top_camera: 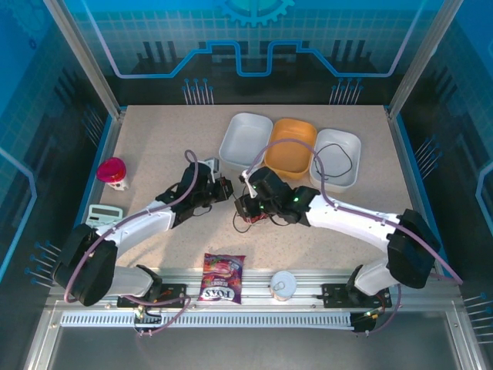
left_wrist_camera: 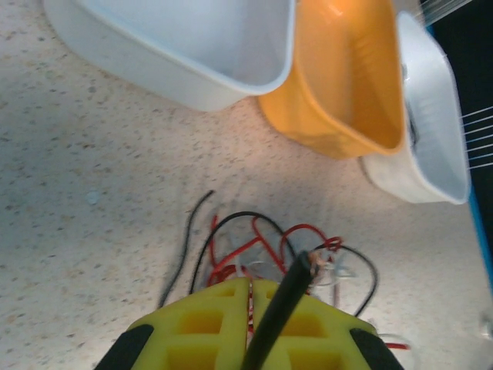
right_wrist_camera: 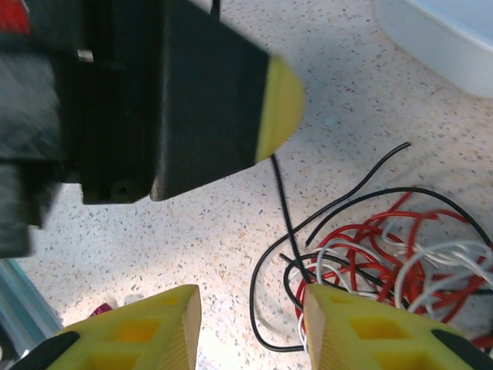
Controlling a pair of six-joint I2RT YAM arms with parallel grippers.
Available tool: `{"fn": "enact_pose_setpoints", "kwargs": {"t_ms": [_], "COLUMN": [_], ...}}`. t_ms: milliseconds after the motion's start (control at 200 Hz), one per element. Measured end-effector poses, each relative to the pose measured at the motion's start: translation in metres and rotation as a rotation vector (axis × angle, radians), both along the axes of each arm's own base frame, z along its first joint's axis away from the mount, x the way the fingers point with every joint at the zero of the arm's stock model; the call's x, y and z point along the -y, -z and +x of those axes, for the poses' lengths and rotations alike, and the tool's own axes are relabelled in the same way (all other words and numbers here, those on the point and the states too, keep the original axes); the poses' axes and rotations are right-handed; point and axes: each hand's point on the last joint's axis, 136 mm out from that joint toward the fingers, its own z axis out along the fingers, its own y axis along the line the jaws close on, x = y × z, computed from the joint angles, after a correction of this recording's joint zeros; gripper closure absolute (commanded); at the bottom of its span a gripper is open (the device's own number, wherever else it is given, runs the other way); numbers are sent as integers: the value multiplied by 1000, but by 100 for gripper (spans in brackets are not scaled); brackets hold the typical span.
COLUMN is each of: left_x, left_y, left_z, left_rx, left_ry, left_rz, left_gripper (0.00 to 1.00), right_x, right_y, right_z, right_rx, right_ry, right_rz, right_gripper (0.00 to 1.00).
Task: Untangle the cables
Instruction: Pass the cable, then pick up the cable.
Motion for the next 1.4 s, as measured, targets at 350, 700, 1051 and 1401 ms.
{"fn": "enact_pose_setpoints", "kwargs": {"t_ms": [350, 700, 1051, 1401], "left_x": [16, 19, 12, -19], "left_y": [-20, -18, -17, -41], "left_z": [-6, -11, -6, -3], "left_rx": [-56, -91, -108, -23], "left_ry": [83, 99, 61, -68], "left_rz": [-101, -120, -137, -149], "left_gripper": [100, 100, 66, 23], "right_x": [-6, -4, 1, 13], "right_y": [26, 47, 43, -3], "right_z": [15, 31, 31, 27], "right_rx": [64, 109, 131, 190], "right_ry": [17, 69, 86, 124], "right_rz": [-73, -126, -109, -18], "right_gripper": [61, 90, 100, 100]}}
